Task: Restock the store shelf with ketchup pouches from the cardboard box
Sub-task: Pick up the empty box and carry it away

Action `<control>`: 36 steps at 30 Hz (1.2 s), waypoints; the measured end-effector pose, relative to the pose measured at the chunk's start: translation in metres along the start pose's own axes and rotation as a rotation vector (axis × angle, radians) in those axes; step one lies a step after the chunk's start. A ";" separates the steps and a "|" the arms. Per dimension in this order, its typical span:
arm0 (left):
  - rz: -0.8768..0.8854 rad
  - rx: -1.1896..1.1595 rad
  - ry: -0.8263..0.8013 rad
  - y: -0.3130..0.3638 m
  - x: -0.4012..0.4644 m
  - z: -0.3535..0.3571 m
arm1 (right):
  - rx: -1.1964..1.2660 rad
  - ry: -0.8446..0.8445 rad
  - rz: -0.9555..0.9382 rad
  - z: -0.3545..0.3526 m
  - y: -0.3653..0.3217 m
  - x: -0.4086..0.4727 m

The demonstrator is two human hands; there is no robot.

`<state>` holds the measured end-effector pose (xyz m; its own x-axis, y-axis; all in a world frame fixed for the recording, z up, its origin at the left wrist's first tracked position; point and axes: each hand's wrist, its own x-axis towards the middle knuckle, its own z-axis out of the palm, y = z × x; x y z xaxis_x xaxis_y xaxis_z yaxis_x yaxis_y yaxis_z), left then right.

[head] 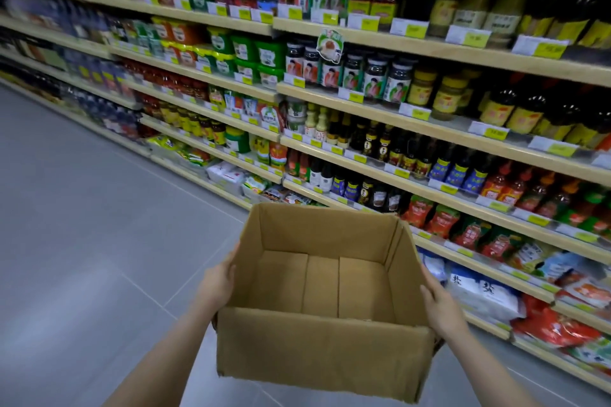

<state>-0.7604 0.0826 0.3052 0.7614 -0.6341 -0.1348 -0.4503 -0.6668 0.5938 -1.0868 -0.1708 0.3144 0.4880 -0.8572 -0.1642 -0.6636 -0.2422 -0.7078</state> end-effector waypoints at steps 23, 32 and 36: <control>-0.003 0.064 -0.009 -0.206 0.291 -0.185 | -0.056 -0.038 0.096 0.250 -0.263 0.175; -0.021 0.067 -0.035 -0.234 0.395 -0.221 | -0.074 -0.090 0.142 0.296 -0.332 0.255; 0.020 0.111 -0.093 -0.256 0.455 -0.241 | -0.054 -0.052 0.194 0.332 -0.364 0.279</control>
<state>-0.1866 0.0590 0.2832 0.7079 -0.6776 -0.1995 -0.5177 -0.6898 0.5060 -0.5206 -0.1710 0.2979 0.3760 -0.8660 -0.3298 -0.7764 -0.1002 -0.6222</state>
